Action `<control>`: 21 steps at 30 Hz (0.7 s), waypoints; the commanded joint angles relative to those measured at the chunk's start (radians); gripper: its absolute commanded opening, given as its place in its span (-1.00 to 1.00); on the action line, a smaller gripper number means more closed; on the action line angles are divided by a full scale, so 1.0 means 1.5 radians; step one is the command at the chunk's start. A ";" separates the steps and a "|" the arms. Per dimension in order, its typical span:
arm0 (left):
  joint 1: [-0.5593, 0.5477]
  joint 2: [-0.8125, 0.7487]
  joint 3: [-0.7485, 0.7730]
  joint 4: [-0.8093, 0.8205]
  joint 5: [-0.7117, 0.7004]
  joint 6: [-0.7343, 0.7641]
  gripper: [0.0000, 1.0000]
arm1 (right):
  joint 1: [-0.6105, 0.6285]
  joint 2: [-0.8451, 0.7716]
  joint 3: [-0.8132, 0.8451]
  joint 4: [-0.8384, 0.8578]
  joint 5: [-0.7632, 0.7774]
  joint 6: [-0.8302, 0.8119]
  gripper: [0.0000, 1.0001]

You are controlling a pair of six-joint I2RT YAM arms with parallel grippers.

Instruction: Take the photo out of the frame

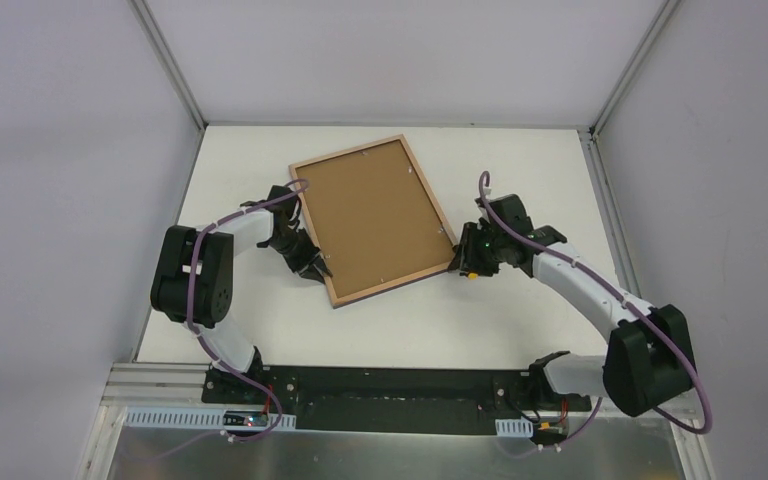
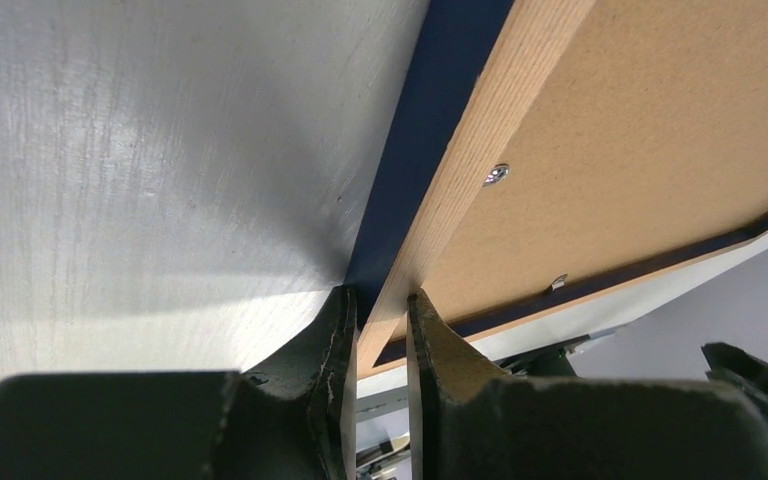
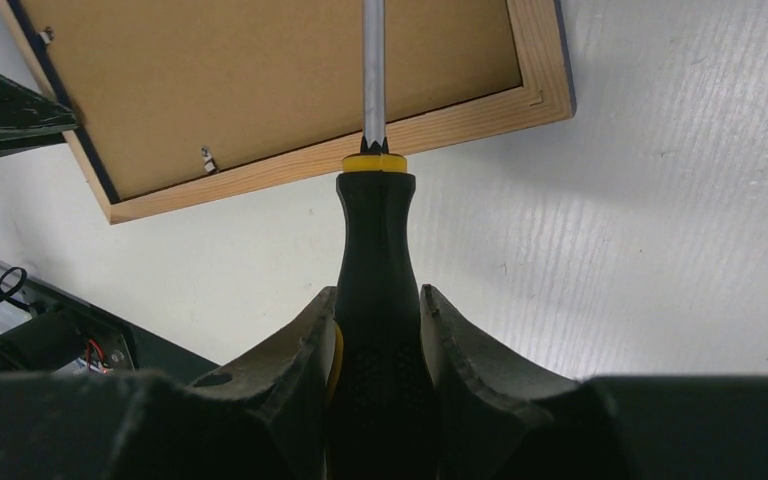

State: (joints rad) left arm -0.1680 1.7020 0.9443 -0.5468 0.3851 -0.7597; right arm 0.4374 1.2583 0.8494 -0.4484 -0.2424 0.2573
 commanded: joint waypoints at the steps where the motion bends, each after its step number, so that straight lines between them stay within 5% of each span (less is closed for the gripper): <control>1: 0.008 0.040 -0.021 -0.028 -0.116 0.017 -1.00 | -0.013 0.041 0.015 0.040 -0.017 -0.007 -1.00; 21: 0.008 0.045 -0.010 -0.034 -0.113 0.016 -1.00 | -0.034 0.106 -0.001 0.055 -0.027 -0.014 -1.00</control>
State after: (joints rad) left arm -0.1680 1.7107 0.9543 -0.5591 0.3851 -0.7578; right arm 0.3897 1.4052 0.8482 -0.3985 -0.2592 0.2455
